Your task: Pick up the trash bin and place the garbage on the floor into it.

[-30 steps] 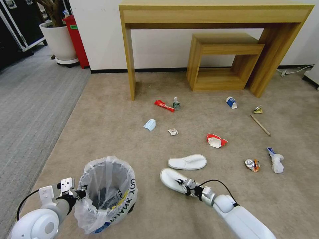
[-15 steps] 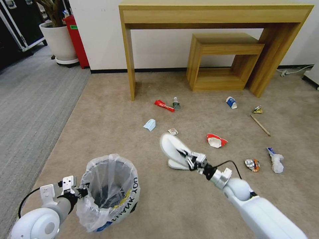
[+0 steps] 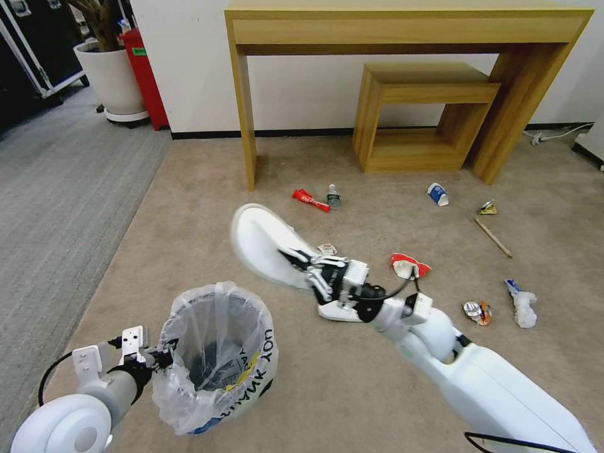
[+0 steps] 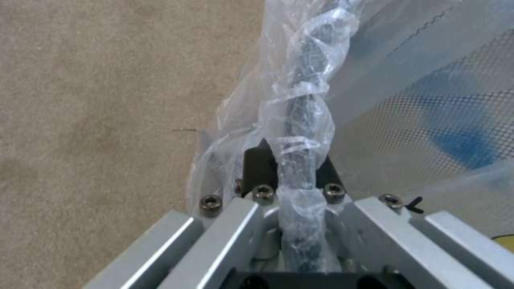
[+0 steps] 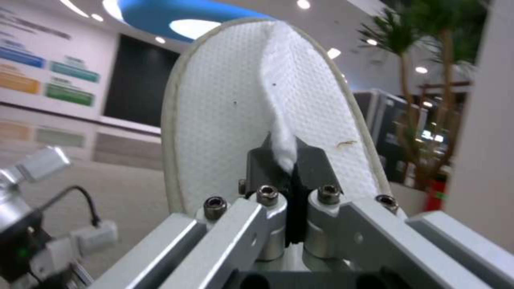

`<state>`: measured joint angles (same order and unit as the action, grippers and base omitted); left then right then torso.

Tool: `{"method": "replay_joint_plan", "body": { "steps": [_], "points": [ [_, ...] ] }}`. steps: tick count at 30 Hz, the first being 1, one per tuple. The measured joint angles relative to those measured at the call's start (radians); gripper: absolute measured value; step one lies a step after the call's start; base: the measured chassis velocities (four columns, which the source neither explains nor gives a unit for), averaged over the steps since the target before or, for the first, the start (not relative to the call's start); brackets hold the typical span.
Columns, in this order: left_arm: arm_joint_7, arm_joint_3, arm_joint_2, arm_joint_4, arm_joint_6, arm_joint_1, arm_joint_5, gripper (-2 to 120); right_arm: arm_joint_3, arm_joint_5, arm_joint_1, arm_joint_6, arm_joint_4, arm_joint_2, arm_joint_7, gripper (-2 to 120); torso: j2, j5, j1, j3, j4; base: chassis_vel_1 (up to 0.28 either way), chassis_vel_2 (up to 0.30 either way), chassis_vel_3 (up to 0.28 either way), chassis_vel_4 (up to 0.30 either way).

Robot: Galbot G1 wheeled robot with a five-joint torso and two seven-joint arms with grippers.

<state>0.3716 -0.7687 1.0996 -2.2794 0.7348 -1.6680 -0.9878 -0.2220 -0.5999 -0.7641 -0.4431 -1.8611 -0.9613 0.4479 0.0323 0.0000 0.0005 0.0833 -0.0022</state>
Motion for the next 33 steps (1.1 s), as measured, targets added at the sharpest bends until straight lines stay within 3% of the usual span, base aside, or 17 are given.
{"method": "replay_joint_plan", "body": {
  "steps": [8,11,19,33],
  "points": [
    [0.008,-0.008,0.019,-0.032,0.001,-0.014,-0.006,0,-0.164,0.0,0.1,-0.023,0.079,-0.106,-0.011,0,0.0,-0.0003,0.0,0.0,0.0,0.0,0.0,0.0,0.0],
    [0.01,-0.011,0.021,-0.036,0.001,-0.017,-0.009,0,-0.245,0.009,0.111,-0.058,0.15,-0.181,-0.016,0,0.0,-0.0001,0.0,0.0,-0.0001,0.0,0.0,0.0,0.0],
    [0.011,-0.017,0.023,-0.04,0.001,-0.02,-0.013,0,-0.34,0.039,0.121,-0.097,0.277,-0.296,-0.001,0,0.0,-0.0002,0.0,0.0,0.0,0.0,0.0,0.0,0.0],
    [0.011,-0.021,0.025,-0.04,0.001,-0.022,-0.014,0,-0.4,0.095,0.12,-0.13,0.379,-0.309,-0.002,0,0.0,-0.0001,0.0,0.0,-0.0002,0.0,0.0,0.0,0.0]
  ]
}}
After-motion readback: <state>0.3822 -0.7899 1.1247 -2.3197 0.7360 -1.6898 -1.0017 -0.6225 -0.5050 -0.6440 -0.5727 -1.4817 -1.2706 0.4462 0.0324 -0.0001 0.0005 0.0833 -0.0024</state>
